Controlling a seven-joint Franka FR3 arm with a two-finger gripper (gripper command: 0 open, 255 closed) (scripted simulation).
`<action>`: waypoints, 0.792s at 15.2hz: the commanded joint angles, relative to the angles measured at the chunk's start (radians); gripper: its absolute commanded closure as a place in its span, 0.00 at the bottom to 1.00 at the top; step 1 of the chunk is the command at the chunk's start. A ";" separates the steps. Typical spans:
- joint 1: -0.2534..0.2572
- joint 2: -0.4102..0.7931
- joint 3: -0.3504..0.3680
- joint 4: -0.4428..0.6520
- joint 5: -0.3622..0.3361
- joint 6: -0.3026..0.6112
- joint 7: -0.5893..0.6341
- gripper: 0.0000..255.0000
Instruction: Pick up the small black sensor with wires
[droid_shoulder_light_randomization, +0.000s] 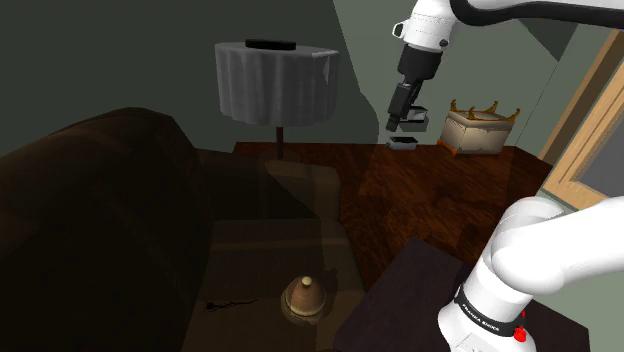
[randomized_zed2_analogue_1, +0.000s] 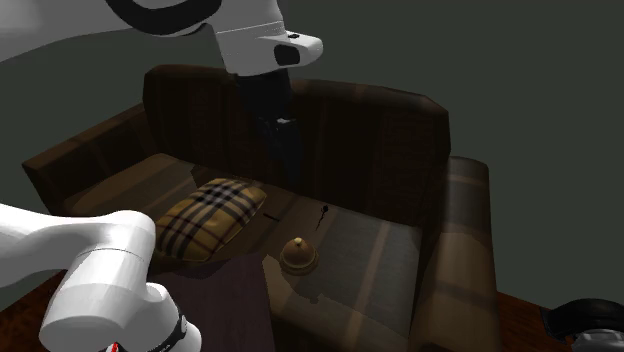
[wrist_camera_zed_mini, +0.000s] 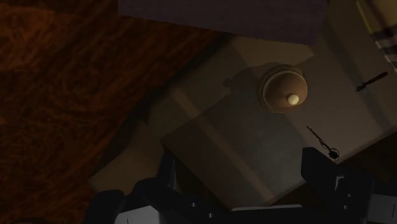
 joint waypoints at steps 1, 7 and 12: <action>0.000 0.000 0.000 0.000 0.000 0.000 0.000 0.00; 0.050 0.090 0.008 -0.108 0.032 0.205 -0.058 0.00; 0.092 0.198 0.019 -0.165 0.060 0.376 -0.110 0.00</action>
